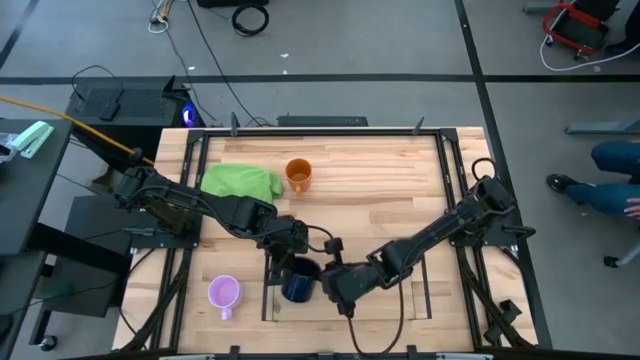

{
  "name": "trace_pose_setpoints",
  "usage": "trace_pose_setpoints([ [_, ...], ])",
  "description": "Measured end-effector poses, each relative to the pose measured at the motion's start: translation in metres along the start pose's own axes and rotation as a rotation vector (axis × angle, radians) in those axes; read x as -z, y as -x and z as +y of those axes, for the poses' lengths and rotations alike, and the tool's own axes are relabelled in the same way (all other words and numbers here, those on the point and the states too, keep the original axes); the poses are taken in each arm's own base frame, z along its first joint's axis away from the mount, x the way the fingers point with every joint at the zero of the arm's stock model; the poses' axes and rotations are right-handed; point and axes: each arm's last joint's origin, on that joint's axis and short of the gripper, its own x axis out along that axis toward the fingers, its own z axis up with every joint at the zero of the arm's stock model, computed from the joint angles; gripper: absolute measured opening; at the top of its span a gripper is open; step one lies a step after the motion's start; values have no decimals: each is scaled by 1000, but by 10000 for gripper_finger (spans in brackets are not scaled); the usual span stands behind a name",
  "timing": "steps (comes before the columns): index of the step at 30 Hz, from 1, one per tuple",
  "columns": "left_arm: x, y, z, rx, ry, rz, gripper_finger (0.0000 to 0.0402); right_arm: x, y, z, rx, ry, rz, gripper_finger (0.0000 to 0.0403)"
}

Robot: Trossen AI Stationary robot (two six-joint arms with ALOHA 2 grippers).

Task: Stack small to large cups/mugs on shelf
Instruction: Put the dark blue mug on the shelf

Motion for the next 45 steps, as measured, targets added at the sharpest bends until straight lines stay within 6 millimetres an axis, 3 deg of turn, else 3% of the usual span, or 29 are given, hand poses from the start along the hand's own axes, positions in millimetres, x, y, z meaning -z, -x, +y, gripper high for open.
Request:
trace_pose_setpoints([
  [14,0,0,0,-9,-3,-3,107,5,13,21,113,145,43,7],
  [27,0,0,1,-41,-5,-12,107,11,19,28,172,305,100,7],
  [45,-4,0,1,-69,-40,-51,107,17,23,35,100,372,149,14],
])
